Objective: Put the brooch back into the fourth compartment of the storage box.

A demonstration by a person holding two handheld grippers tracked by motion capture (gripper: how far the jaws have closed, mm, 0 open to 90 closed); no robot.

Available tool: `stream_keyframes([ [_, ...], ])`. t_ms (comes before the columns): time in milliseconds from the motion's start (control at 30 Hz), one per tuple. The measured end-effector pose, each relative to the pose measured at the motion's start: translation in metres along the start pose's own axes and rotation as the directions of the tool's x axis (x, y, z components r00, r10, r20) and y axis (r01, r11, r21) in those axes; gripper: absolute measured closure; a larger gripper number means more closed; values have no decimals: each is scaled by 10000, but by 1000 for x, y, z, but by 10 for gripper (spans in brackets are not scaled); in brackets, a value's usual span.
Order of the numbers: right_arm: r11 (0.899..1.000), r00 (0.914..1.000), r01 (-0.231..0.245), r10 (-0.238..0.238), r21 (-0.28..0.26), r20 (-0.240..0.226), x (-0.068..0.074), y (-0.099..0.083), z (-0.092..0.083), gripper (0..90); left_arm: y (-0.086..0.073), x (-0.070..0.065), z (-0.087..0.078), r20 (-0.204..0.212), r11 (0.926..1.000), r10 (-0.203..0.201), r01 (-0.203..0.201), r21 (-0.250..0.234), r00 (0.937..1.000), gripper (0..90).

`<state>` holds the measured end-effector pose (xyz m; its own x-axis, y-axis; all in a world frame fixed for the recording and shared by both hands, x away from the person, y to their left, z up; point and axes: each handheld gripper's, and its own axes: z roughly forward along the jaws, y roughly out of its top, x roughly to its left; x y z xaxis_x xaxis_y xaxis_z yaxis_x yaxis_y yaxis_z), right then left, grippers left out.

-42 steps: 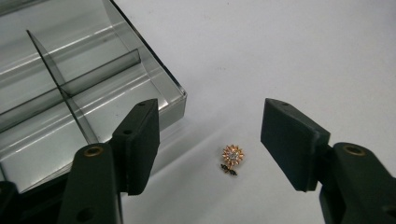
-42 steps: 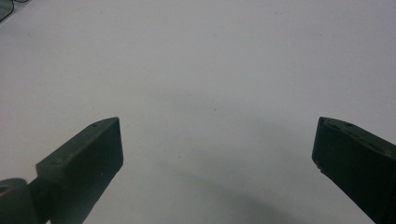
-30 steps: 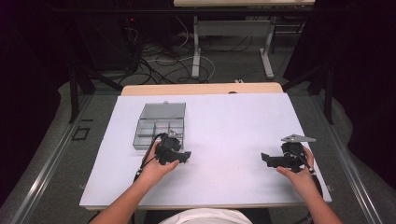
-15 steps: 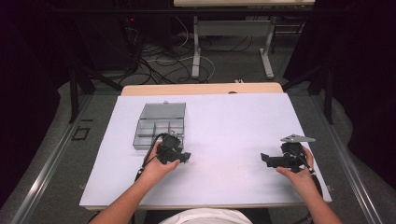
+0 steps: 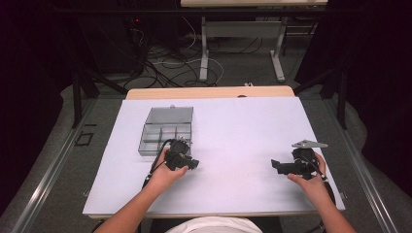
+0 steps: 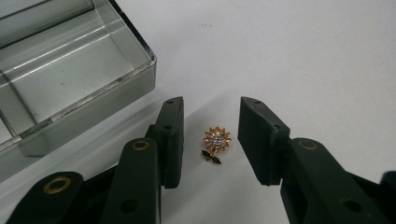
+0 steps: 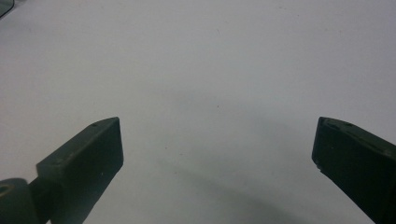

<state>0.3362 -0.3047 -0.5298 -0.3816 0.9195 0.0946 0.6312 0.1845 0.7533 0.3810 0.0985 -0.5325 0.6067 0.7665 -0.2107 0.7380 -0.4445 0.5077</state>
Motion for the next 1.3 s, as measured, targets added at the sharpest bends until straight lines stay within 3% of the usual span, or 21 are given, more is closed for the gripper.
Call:
stream_keyframes([
  [33, 10000, 10000, 2, -2, 2, -4, 0, 0, 0, 19, 0, 1, 1, 47, 9999, 129, -130, 11, 9999, 630],
  [100, 10000, 10000, 22, -22, 14, -9, 0, 0, 0, 19, 0, -2, 2, 48, 9999, -57, 56, 101, 10000, 638],
  [500, 10000, 10000, -7, 7, 41, 13, -1, 0, 0, 19, 0, -3, 6, 35, 9990, 68, -70, 439, 10000, 674],
  [967, 10000, 10000, 33, -33, 47, 9, -1, -1, 1, 19, 0, -6, 7, -99, 9989, -65, 70, 465, 9999, 725],
  [1300, 9999, 10000, 37, -37, 98, 2, -1, -1, 1, 19, 0, -7, 7, -215, 9988, 98, -87, 485, 9997, 764],
])
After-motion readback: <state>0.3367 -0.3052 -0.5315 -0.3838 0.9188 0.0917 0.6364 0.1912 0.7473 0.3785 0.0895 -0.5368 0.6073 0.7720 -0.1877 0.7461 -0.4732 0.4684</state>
